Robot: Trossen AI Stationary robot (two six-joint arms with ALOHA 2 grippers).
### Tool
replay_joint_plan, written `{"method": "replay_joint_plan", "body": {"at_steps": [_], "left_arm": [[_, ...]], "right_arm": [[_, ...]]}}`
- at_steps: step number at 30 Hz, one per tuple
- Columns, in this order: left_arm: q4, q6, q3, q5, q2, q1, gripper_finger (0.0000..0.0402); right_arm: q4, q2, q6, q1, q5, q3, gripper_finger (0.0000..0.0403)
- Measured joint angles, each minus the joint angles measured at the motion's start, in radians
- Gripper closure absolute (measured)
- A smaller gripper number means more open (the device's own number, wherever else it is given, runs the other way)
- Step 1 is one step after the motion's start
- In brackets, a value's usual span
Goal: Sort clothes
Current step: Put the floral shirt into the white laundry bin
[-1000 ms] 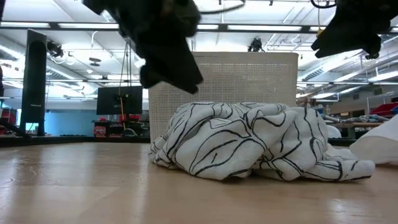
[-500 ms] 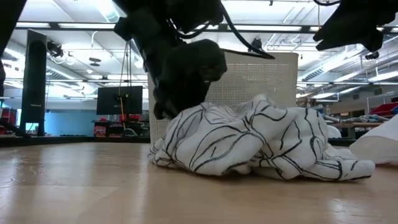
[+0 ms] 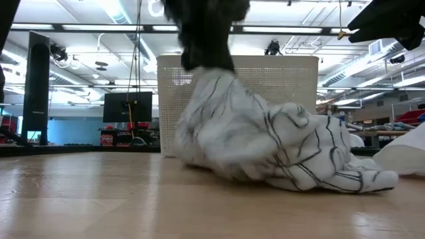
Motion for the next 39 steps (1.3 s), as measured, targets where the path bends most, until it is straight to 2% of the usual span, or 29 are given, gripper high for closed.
{"method": "replay_joint_plan", "body": {"at_steps": [10, 15, 22, 26, 29, 32, 39], "left_arm": [[-0.276, 0.146, 0.303, -0.182, -0.074, 0.006, 0.0401], [-0.402, 0.186, 0.474, -0.236, -0.078, 0.045, 0.0401], [-0.409, 0.309, 0.707, -0.257, -0.078, 0.111, 0.0401], [-0.378, 0.391, 0.834, -0.293, -0.078, 0.151, 0.0401], [-0.29, 0.475, 0.912, -0.37, -0.078, 0.175, 0.0401], [-0.095, 0.592, 0.915, -0.42, -0.097, 0.199, 0.0401], [0.25, 0.75, 0.913, -0.405, -0.095, 0.269, 0.0401]], "right_arm": [[-0.041, 0.005, 0.031, 0.01, 0.002, 0.0, 0.0273], [-0.06, 0.01, 0.031, 0.01, 0.003, -0.007, 0.0273], [-0.062, 0.02, 0.102, 0.002, 0.002, -0.092, 0.0273], [-0.062, 0.02, 0.149, -0.005, 0.001, -0.131, 0.0273], [-0.061, 0.02, 0.167, -0.013, 0.001, -0.139, 0.0273], [-0.057, 0.02, 0.166, -0.021, 0.001, -0.14, 0.0273], [-0.056, 0.02, 0.162, -0.027, -0.003, -0.14, 0.0273]]}}
